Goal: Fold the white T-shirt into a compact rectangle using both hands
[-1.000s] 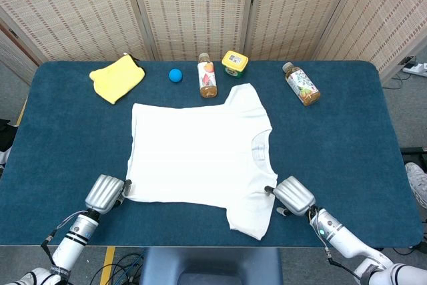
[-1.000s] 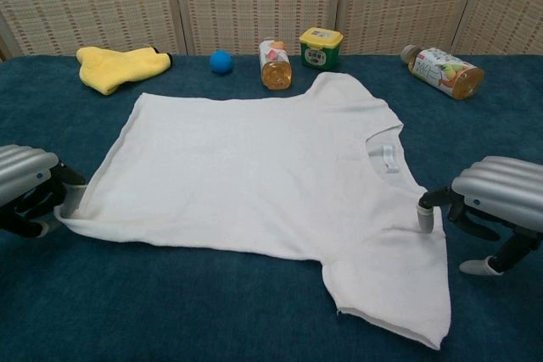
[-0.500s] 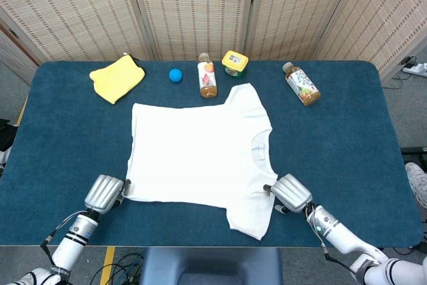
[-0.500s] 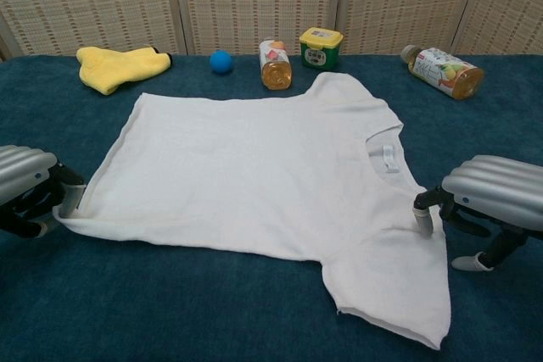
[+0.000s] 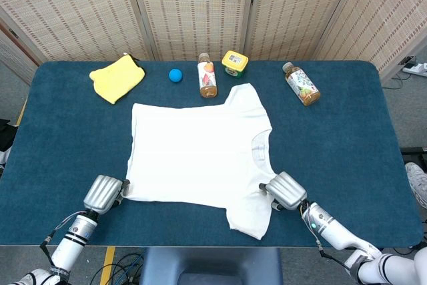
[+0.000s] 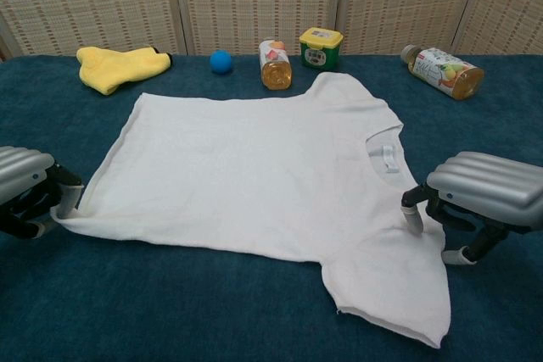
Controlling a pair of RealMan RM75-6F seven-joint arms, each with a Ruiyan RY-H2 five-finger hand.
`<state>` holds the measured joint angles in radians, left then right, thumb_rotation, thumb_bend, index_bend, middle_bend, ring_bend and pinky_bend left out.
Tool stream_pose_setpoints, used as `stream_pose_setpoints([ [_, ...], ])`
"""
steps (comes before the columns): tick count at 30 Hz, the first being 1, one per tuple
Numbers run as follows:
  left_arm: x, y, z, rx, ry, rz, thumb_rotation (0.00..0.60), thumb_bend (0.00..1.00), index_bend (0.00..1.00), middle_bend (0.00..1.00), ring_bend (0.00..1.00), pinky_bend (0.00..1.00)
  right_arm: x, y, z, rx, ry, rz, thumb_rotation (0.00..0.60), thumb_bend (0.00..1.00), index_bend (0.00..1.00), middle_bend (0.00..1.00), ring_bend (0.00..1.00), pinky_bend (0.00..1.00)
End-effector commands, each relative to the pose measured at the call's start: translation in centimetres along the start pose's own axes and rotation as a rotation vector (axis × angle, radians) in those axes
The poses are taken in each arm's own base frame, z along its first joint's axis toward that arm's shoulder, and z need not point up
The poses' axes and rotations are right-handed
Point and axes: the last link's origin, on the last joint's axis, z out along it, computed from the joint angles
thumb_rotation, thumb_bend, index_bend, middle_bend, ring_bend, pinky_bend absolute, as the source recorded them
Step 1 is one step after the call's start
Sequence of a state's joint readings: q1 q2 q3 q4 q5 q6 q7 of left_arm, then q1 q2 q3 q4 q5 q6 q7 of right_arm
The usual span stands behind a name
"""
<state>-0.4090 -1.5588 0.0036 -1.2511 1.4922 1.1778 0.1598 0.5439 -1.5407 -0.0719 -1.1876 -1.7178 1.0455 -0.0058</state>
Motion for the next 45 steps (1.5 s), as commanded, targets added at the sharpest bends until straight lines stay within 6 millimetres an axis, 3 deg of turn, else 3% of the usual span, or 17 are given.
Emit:
stream_pose_setpoints([
  [1, 0.0, 0.0, 0.0, 0.001, 0.0, 0.0, 0.6, 0.48, 0.64, 0.88, 0.81, 0.92, 0.1, -0.1, 0.1, 0.004, 0.003, 0.002, 0.6, 0.22, 0.49, 0.86, 0.93, 1.0],
  [20, 0.1, 0.1, 0.1, -0.003, 0.007, -0.004, 0.6, 0.48, 0.64, 0.88, 0.81, 0.92, -0.9, 0.0, -0.3, 0.0, -0.002, 0.007, 0.6, 0.37, 0.54, 0.87, 0.94, 1.0],
  [30, 0.4, 0.2, -0.1, -0.014, 0.024, -0.091, 0.6, 0.48, 0.65, 0.88, 0.81, 0.92, -0.4, 0.0, -0.6, -0.008, 0.04, 0.031, 0.6, 0.48, 0.62, 0.89, 0.95, 1.0],
  [38, 1.9, -0.3, -0.9, -0.025, 0.055, -0.189, 0.6, 0.48, 0.65, 0.88, 0.81, 0.92, 1.4, -0.2, -2.7, -0.021, 0.097, 0.055, 0.6, 0.53, 0.67, 0.9, 0.95, 1.0],
  [45, 3.0, -0.8, -3.0, -0.032, 0.066, -0.206, 0.6, 0.48, 0.65, 0.88, 0.81, 0.92, 2.7, -0.8, -5.7, -0.021, 0.128, 0.055, 0.6, 0.53, 0.69, 0.9, 0.95, 1.0],
])
